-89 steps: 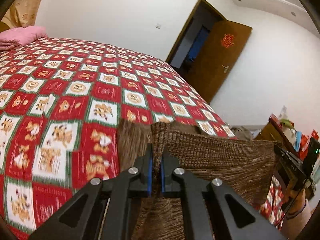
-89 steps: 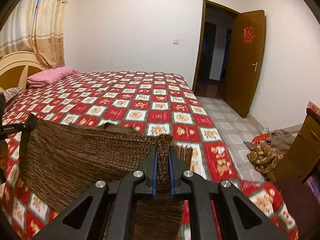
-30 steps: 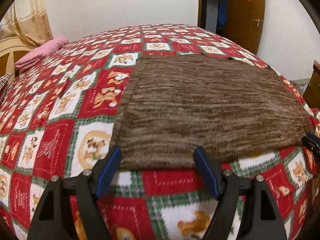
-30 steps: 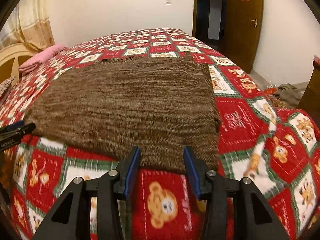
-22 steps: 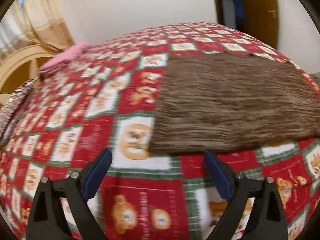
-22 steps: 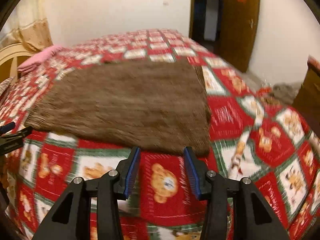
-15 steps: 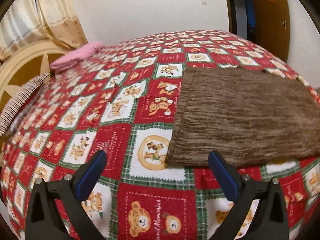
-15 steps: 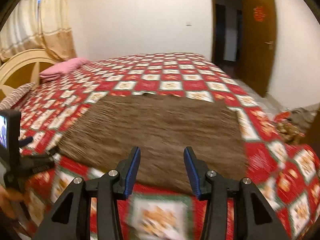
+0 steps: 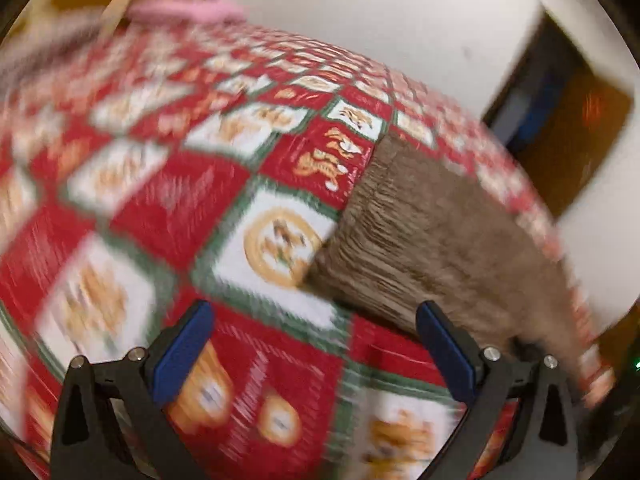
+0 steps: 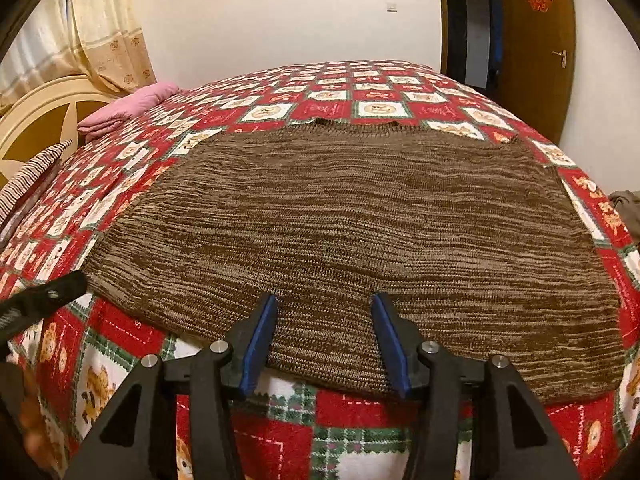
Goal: Fold small clothes
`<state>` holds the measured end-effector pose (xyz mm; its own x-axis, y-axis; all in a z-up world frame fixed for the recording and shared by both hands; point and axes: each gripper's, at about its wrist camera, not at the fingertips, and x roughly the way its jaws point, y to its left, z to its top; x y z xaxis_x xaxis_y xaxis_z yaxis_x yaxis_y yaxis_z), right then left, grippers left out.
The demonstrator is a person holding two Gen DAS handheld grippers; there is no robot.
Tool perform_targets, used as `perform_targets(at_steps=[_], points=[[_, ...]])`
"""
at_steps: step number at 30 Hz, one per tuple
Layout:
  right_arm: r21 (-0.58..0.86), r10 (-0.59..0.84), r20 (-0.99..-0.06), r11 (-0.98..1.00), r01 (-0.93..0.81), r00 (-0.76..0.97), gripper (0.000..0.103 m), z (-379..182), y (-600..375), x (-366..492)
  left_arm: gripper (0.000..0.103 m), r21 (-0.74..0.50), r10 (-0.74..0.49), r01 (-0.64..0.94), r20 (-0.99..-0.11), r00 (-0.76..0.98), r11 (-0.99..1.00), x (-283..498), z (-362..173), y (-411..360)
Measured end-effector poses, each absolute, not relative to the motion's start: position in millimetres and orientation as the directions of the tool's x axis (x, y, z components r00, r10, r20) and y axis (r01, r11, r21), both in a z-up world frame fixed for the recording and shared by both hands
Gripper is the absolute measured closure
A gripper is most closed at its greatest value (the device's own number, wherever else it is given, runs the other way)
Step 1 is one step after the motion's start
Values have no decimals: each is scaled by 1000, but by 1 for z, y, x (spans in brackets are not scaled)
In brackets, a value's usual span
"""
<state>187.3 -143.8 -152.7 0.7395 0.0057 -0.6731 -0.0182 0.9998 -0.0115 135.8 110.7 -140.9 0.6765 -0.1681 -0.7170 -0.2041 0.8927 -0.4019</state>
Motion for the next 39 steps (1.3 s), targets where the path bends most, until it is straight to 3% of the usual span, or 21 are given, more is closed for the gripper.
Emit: perform_targets(at_steps=[12, 13, 14, 16, 21, 24, 26, 28, 29, 30, 31, 32, 33, 37, 39], points=[[15, 37, -654, 999, -36, 755, 46, -155, -147, 184, 2, -523, -231, -201, -646, 727, 828, 176, -141, 92], [22, 43, -653, 999, -38, 756, 46, -155, -147, 184, 7, -529, -231, -207, -645, 728, 823, 179, -141, 92], [27, 47, -651, 999, -39, 757, 45, -155, -148, 183, 23, -541, -236, -208, -637, 734, 815, 181, -141, 93], [32, 52, -649, 999, -41, 759, 45, -155, -148, 183, 38, -594, -276, -202, -612, 741, 778, 183, -142, 97], [38, 57, -646, 998, -43, 761, 45, -155, -149, 183, 61, -615, -276, -197, -587, 761, 764, 176, -151, 107], [41, 60, -645, 998, -44, 762, 45, -156, -149, 183, 59, -647, -293, -193, -565, 772, 738, 176, -155, 112], [40, 60, -644, 998, -44, 762, 45, -156, -149, 183, 39, -672, -317, -175, -541, 779, 719, 181, -154, 111], [41, 61, -644, 998, -44, 762, 44, -156, -149, 183, 26, -659, -321, -150, -536, 781, 737, 186, -150, 103], [42, 61, -644, 998, -44, 763, 44, -156, -149, 183, 25, -639, -314, -144, -547, 776, 755, 189, -148, 98], [43, 62, -644, 998, -44, 763, 44, -156, -149, 183, 28, -623, -305, -146, -557, 772, 768, 192, -146, 94], [45, 63, -644, 998, -45, 763, 44, -156, -149, 183, 43, -626, -307, -146, -557, 772, 766, 193, -146, 94], [46, 64, -643, 998, -45, 763, 44, -156, -149, 183, 72, -644, -329, -144, -555, 764, 751, 194, -148, 96], [47, 65, -642, 998, -45, 764, 44, -155, -148, 183, 86, -650, -338, -153, -564, 753, 744, 195, -151, 99], [56, 72, -640, 997, -46, 765, 44, -155, -149, 182, 88, -703, -375, -166, -547, 749, 692, 189, -164, 115], [47, 63, -647, 998, -43, 760, 44, -154, -148, 183, 85, -689, -369, -166, -558, 743, 706, 186, -162, 114]])
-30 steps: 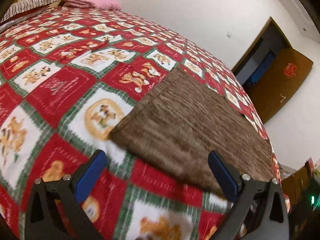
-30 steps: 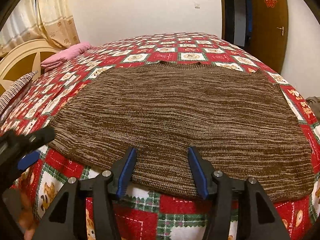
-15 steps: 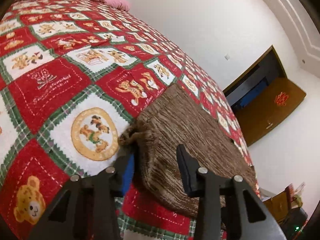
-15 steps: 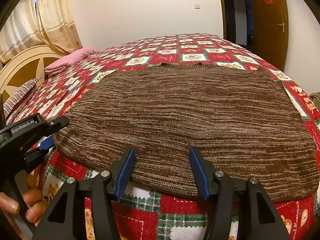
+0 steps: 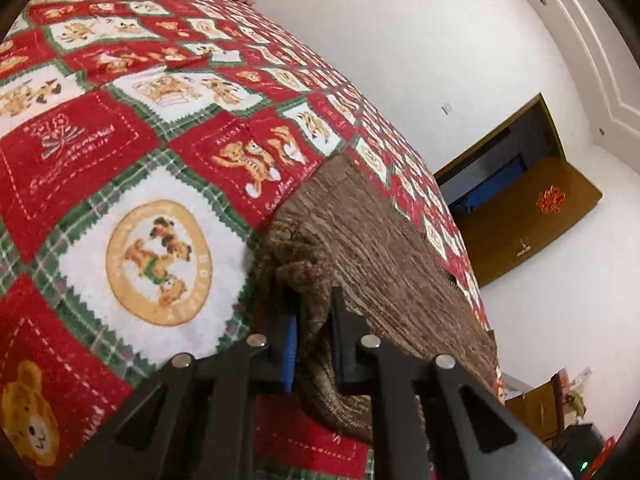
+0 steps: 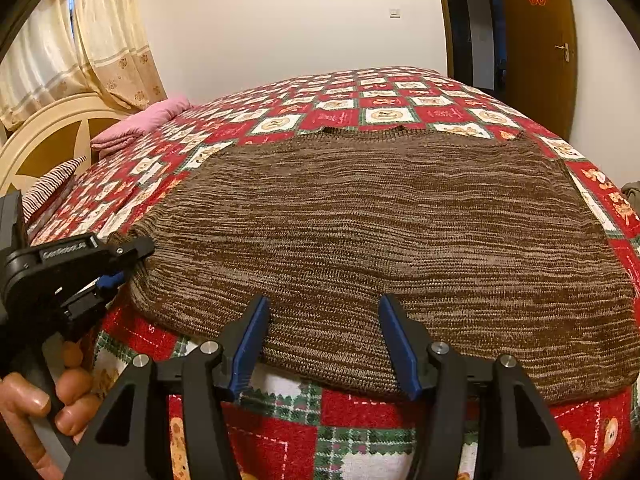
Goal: Fold small clothes
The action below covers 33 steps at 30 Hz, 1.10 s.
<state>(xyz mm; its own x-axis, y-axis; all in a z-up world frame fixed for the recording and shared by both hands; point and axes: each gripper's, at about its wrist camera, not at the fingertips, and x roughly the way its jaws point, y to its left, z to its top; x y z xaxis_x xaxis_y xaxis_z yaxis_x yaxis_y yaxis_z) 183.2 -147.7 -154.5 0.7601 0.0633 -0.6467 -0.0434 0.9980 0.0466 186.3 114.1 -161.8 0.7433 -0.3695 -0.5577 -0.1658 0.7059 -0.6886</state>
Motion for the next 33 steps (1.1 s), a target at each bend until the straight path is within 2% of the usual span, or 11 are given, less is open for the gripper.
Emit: perform_targets(at_steps=[3, 7, 10, 12, 13, 14, 15, 22, 25, 29, 33], points=[[54, 82, -643, 997, -62, 762, 44, -147, -145, 183, 73, -705, -356, -188, -547, 758, 683, 181, -159, 116], [97, 125, -588, 992, -84, 799, 44, -126, -137, 183, 41, -727, -363, -170, -515, 777, 666, 189, -152, 112], [100, 165, -605, 986, -132, 779, 44, -128, -124, 192, 36, -698, -330, -186, -535, 778, 692, 202, -150, 108], [94, 161, -651, 987, -132, 742, 44, -144, -118, 199, 39, -693, -316, -199, -539, 781, 693, 207, -150, 108], [83, 148, -689, 989, -125, 709, 44, -158, -116, 204, 47, -697, -314, -204, -539, 781, 688, 208, -150, 109], [75, 144, -677, 989, -127, 721, 44, -157, -115, 202, 74, -692, -312, -208, -546, 778, 691, 208, -151, 110], [71, 144, -669, 989, -130, 729, 44, -154, -114, 201, 88, -692, -323, -206, -552, 769, 692, 209, -153, 111], [130, 185, -663, 983, -132, 725, 44, -156, -124, 202, 89, -546, -273, -96, -553, 787, 832, 204, -124, 90], [168, 213, -651, 977, -135, 728, 44, -154, -129, 200, 89, -472, -317, 45, -514, 797, 880, 205, -95, 65], [301, 256, -606, 950, -81, 754, 44, -148, -158, 183, 90, -248, -402, 317, -512, 759, 915, 194, -65, 6], [327, 197, -592, 945, 9, 781, 44, -145, -199, 156, 96, -156, -464, 466, -571, 677, 871, 181, -76, -32]])
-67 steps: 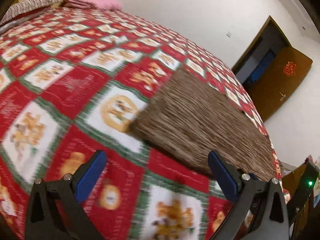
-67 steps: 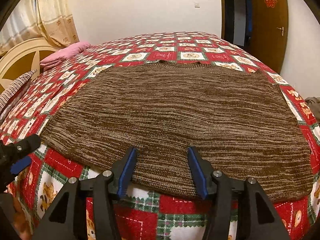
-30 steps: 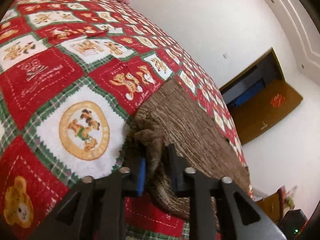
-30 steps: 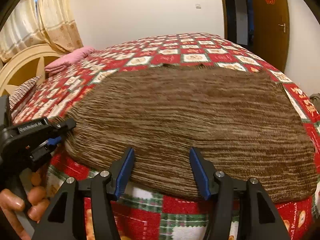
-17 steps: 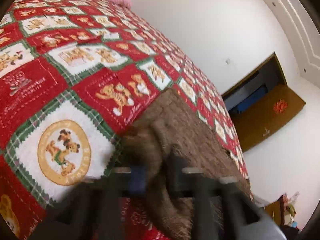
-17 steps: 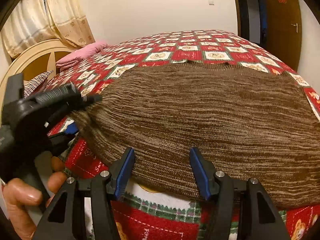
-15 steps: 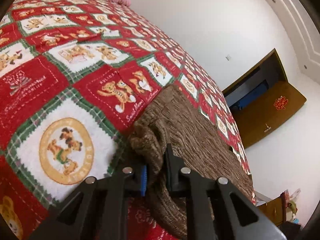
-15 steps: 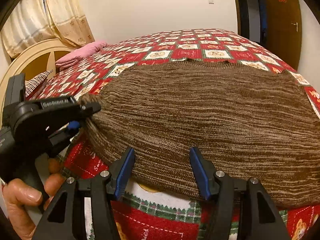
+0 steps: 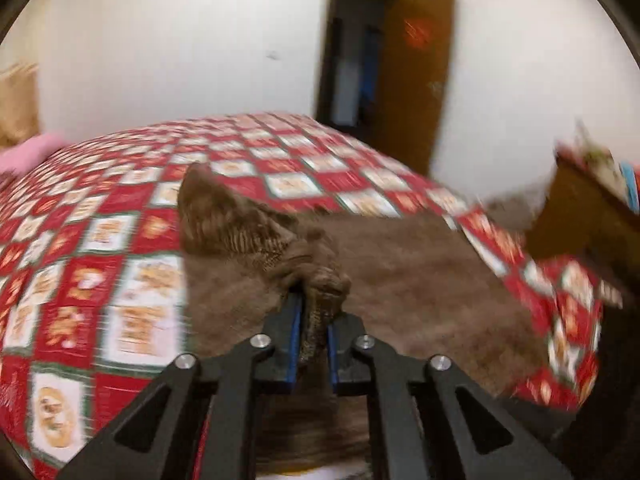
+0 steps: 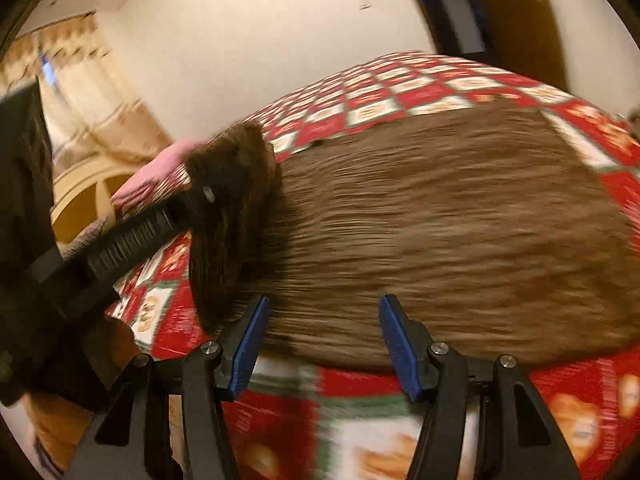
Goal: Fold small clothes
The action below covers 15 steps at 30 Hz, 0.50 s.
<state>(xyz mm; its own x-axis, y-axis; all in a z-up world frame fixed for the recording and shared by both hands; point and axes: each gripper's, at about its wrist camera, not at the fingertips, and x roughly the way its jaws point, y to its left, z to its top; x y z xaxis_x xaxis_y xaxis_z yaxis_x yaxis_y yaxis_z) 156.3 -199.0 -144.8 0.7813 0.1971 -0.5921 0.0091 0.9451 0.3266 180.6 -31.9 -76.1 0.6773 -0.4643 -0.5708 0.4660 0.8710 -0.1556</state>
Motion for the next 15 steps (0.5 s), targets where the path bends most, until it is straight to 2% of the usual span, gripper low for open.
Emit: perform_targets(at_steps=[3, 9, 13, 15], points=[[299, 150, -612, 953, 51, 776, 44, -142, -217, 144, 96, -221, -496, 474, -629, 598, 852, 185, -96, -39], [236, 157, -637, 972, -2, 754, 44, -130, -221, 144, 92, -244, -501, 458, -616, 608, 855, 180, -95, -15], [293, 212, -600, 955, -35, 771, 44, -111, -236, 145, 88, -288, -512, 435, -622, 592, 853, 188, -101, -4], [369, 252, -576, 929, -27, 778, 44, -105, -248, 146, 88, -308, -522, 430, -622, 584, 849, 190, -103, -4]])
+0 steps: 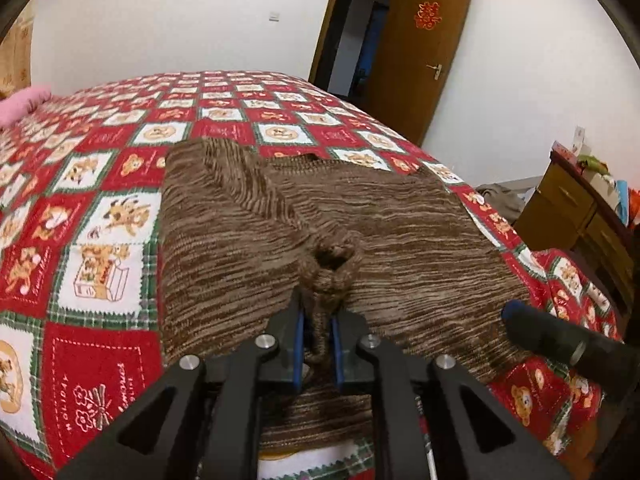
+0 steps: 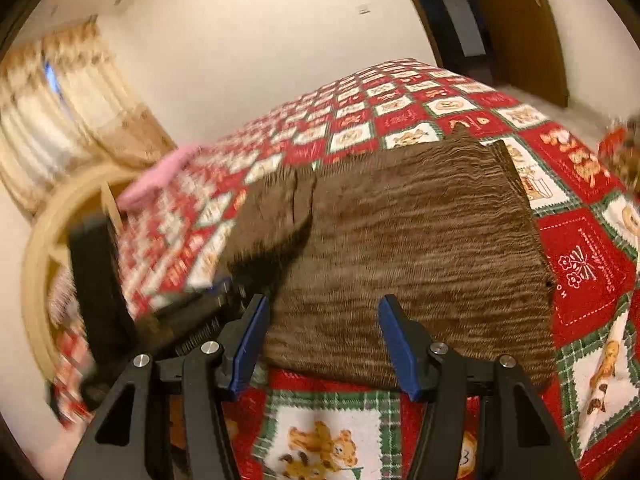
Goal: Fold small clothes
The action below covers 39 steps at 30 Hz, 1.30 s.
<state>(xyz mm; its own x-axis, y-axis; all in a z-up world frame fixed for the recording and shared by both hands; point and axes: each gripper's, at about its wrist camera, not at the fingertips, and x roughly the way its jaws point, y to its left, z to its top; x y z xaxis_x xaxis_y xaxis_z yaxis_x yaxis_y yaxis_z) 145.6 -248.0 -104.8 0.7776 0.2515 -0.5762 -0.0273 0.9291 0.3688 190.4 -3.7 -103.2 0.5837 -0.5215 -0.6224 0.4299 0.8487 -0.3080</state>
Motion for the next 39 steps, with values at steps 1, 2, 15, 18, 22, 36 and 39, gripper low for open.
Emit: perform_targets(at_steps=[1, 2, 15, 18, 22, 36, 39], points=[[417, 283, -564, 909, -28, 776, 44, -104, -254, 148, 86, -312, -523, 428, -622, 582, 848, 192, -104, -5], [451, 306, -557, 892, -29, 772, 45, -103, -257, 151, 82, -315, -524, 427, -623, 581, 848, 193, -104, -5], [541, 468, -562, 832, -125, 682, 45, -88, -244, 275, 94, -423, -576, 395, -519, 632, 815, 187, -98, 21], [556, 501, -589, 821, -131, 634, 45, -102, -234, 314, 94, -427, -579, 399, -487, 654, 811, 178, -96, 27], [551, 516, -652, 826, -120, 556, 45, -123, -212, 360, 94, -436, -592, 407, -503, 630, 803, 181, -99, 24], [376, 443, -691, 895, -240, 571, 95, -123, -165, 404, 94, -476, -596, 368, -535, 599, 798, 194, -110, 29], [324, 411, -664, 911, -255, 624, 95, -98, -176, 386, 94, -426, -596, 419, -511, 619, 802, 186, -98, 21]])
